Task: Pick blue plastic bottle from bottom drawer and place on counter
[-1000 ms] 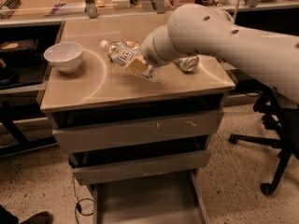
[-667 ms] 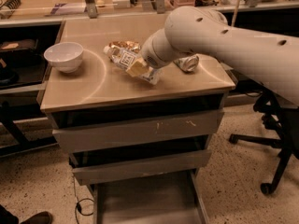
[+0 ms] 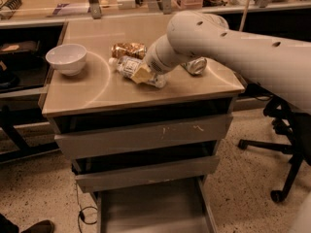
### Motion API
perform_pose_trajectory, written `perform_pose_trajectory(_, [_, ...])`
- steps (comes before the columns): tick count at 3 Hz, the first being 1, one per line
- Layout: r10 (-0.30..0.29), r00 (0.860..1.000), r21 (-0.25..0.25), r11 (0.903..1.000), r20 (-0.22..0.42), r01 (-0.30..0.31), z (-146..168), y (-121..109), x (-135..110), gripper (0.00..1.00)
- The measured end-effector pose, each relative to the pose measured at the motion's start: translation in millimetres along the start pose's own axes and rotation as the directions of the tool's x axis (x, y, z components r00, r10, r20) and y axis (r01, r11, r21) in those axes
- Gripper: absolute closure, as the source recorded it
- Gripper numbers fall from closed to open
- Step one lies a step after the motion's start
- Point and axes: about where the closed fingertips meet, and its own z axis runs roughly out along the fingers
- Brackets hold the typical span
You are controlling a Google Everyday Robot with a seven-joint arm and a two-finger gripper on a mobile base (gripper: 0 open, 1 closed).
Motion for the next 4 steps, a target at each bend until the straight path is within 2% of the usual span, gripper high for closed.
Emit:
perform_pose_trajectory(1, [0.0, 1.0, 0.0, 1.0, 0.0, 0.0, 0.0, 0.0, 0.0, 0.81])
perform_pose_trajectory(4, [0.0, 1.0, 0.0, 1.0, 0.0, 0.0, 0.0, 0.1, -0.1, 0.11])
